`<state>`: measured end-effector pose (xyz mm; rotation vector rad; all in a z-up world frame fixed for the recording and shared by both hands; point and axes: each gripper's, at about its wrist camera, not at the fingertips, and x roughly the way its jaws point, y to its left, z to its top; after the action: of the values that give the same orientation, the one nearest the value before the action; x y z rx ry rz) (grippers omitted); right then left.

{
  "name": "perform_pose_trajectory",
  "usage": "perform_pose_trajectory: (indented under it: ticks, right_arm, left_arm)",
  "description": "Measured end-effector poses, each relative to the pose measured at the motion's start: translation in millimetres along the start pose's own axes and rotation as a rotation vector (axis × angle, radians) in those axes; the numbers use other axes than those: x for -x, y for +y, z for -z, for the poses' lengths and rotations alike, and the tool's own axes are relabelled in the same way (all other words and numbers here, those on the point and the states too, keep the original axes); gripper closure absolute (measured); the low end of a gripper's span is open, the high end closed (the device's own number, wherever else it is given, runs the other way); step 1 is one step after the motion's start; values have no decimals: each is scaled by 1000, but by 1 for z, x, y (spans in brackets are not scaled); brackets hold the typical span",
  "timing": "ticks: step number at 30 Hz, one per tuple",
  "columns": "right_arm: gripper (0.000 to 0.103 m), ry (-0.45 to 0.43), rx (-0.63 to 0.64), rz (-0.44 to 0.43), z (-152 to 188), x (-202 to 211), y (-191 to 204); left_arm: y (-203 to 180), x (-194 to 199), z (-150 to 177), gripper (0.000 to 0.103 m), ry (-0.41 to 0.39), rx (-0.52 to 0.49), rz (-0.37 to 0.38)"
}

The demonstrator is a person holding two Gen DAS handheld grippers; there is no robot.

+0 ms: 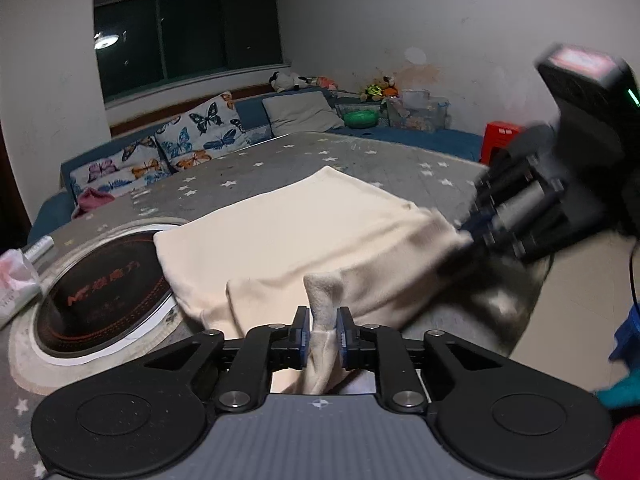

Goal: Fold clothes
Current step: 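Lift the hem with both grippers and fold it toward the collar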

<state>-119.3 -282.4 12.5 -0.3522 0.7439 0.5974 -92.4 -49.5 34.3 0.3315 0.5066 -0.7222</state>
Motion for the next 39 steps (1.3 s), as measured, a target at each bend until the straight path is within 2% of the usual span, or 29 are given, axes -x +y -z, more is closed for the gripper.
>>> perform_pose_trajectory:
  ticks: [3,8,9,13,21,26,29,35,39]
  right_arm:
    - [91,-10,-22,7,-5,2,-3]
    - [91,-23,-23,20,-11,5,-4]
    - [91,-25,-23,23,-12,5,-3]
    - [93,-33,-26,27,-10,8,-1]
    - [94,-68,-30,18,-2,27,6]
    - [95,-84,-17,-39,1,59,18]
    - [95,-100,-8,-55,-1,82,25]
    - [95,-121,-4,-25,-18,88,16]
    - [95,-138,-21,-3,-35,81,-3]
  left_arm:
    - [-4,7,10,70,12,-45,-29]
    - [-5,11,25,70,35,-125,-84]
    - [-3,10,28,71,46,-128,-81]
    - [1,9,33,92,58,-117,-72]
    - [-2,30,24,95,18,-69,-31]
    - [-10,64,23,95,12,-25,28]
    - [-11,81,17,95,-8,9,33]
    - [5,76,-13,95,-75,16,-18]
    - [24,55,-34,95,-99,7,-56]
